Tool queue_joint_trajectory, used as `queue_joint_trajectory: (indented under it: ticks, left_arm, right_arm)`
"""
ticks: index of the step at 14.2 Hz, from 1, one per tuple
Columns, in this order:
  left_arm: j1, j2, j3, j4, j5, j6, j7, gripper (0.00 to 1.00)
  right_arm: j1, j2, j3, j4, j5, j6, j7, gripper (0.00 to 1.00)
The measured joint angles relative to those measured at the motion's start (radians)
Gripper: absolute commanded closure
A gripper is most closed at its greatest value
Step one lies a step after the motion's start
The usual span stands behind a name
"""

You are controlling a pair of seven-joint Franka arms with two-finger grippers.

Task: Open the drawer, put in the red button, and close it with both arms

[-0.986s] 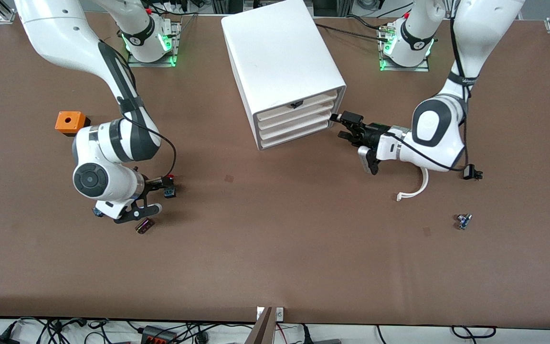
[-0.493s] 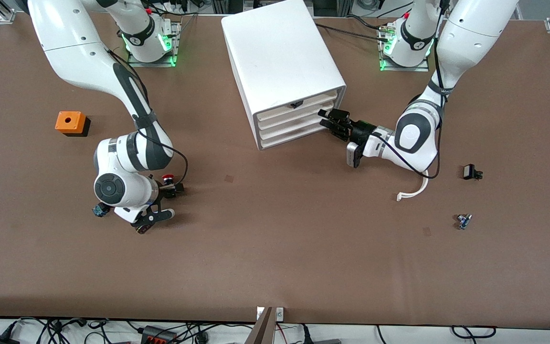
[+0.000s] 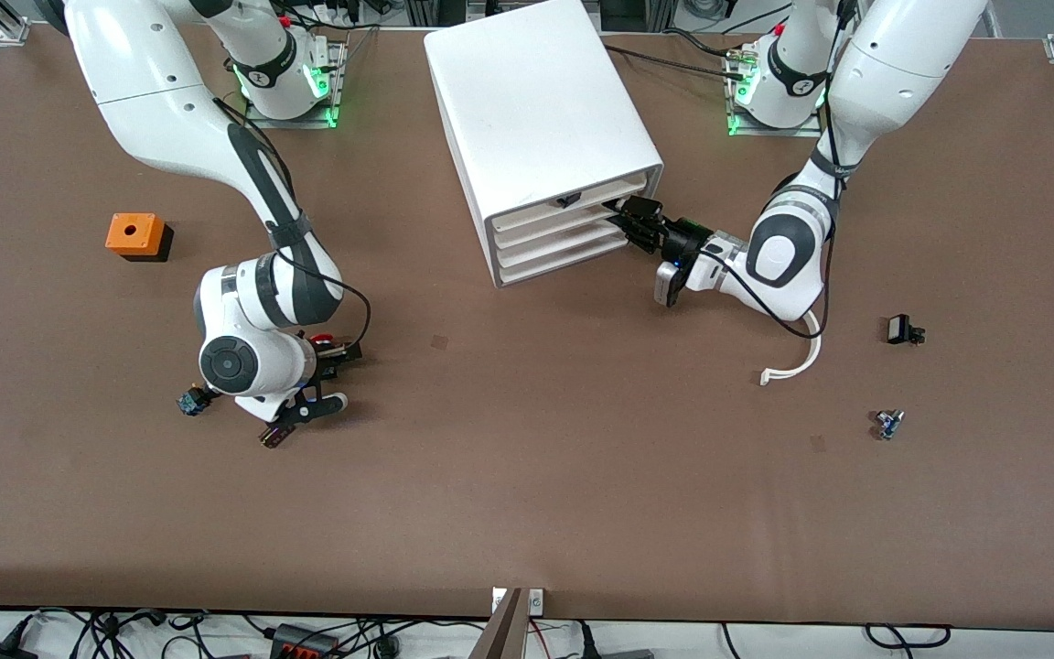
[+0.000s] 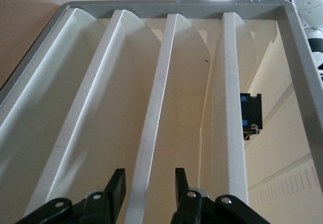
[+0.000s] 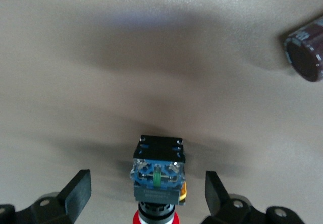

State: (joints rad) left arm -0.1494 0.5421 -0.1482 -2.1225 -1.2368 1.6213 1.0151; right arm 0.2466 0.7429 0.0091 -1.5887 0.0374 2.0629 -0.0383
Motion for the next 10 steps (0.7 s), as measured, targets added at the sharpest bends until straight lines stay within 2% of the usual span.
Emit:
queue_joint_trajectory:
  ticks: [1, 2, 3, 5, 6, 7, 8, 10]
  left_arm:
    - [0.0, 0.004, 0.0, 0.0, 0.0, 0.0, 0.001, 0.99]
    - [0.0, 0.005, 0.0, 0.0, 0.0, 0.0, 0.002, 0.99]
    - [0.0, 0.005, 0.0, 0.001, -0.001, 0.001, 0.006, 0.99]
    - [0.0, 0.007, -0.001, 0.005, -0.005, 0.003, 0.012, 0.99]
    - [0.0, 0.012, 0.0, 0.012, -0.009, 0.005, 0.012, 0.99]
    - [0.001, 0.022, 0.001, 0.024, -0.01, 0.005, 0.012, 0.99]
    - [0.003, 0.038, 0.003, 0.04, -0.013, 0.005, 0.012, 0.99]
    - [0.014, 0.072, 0.009, 0.086, -0.018, -0.006, 0.012, 0.99]
  right_arm:
    - [0.0, 0.0, 0.0, 0.0, 0.0, -0.002, 0.0, 0.27]
    - [0.0, 0.0, -0.001, -0.001, 0.0, -0.004, 0.0, 0.54]
    - [-0.001, 0.001, -0.001, -0.001, 0.0, -0.004, 0.0, 0.66]
    - [-0.003, 0.001, -0.002, -0.001, 0.0, -0.004, 0.0, 0.83]
    - [-0.003, 0.001, -0.002, -0.001, 0.0, -0.004, 0.0, 0.86]
    - [-0.003, 0.001, -0.002, -0.001, 0.0, -0.004, 0.0, 0.96]
    - [-0.003, 0.0, -0.002, -0.001, 0.0, -0.004, -0.001, 1.0]
    - [-0.003, 0.0, -0.002, 0.002, 0.0, -0.003, -0.001, 1.0]
